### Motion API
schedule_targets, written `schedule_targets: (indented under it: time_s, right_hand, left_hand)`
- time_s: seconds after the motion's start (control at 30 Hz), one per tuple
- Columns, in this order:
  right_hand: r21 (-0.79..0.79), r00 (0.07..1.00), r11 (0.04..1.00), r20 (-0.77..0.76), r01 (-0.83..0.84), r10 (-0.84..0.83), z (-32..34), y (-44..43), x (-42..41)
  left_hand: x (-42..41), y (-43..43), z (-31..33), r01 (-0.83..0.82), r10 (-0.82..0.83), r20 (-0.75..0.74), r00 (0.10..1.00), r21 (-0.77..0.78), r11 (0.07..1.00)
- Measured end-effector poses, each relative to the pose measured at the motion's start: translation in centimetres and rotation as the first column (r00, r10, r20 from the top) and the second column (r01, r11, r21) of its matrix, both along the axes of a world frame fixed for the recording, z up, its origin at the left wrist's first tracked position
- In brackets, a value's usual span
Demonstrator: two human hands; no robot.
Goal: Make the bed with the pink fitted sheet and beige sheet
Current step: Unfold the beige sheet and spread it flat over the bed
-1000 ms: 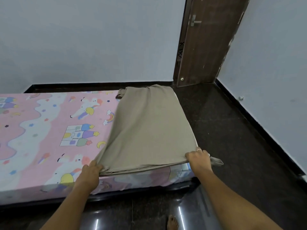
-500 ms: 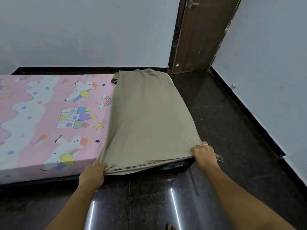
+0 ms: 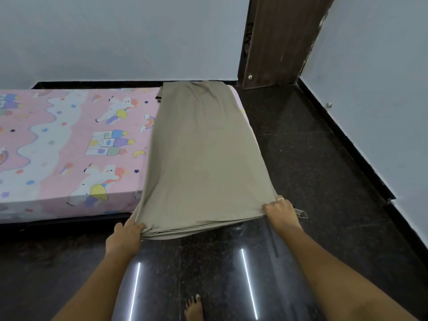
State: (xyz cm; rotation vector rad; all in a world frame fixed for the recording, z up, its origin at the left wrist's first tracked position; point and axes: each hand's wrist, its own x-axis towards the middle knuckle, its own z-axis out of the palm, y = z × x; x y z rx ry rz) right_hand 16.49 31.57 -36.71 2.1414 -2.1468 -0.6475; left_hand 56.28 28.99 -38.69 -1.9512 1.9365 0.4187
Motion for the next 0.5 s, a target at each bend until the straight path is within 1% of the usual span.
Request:
schedule_targets:
  time_s: [0.13,0.17,0.2,0.3,0.43,0.5]
  right_hand:
    - [0.048,1.000,0.998,0.011,-0.030,0.029,1.0,3.9,-0.3]
    - [0.022,0.998,0.999,0.030,-0.047,0.047,1.0,4.6,-0.7]
    - [-0.018,0.998,0.998,0.015,-0.066,0.067,1.1,5.4,-1.1]
    - [0.029,0.997,0.997,0.013,-0.074,0.074,1.5,7.5,-1.7]
    - [-0.024,0.994,0.994,0.023,-0.110,0.110,1.5,9.5,-2.2]
    - [-0.003,0.993,0.995,0.056,-0.103,0.103,1.6,10.0,-2.2]
  left_hand:
    - [-1.0,4.1,-0.1,-0.029,0.029,0.035,0.999,0.020,0.999]
    - [-1.3,5.1,-0.1,-0.040,0.039,0.041,0.998,0.019,0.999]
    - [-1.7,5.8,0.0,-0.049,0.048,0.047,0.998,0.015,0.999]
    - [-2.5,7.3,0.7,-0.077,0.077,0.057,0.995,-0.007,0.997]
    - [-3.1,8.7,1.5,-0.108,0.111,0.076,0.991,-0.052,0.993]
    - [-2.9,9.4,1.7,-0.119,0.124,0.079,0.989,-0.069,0.990]
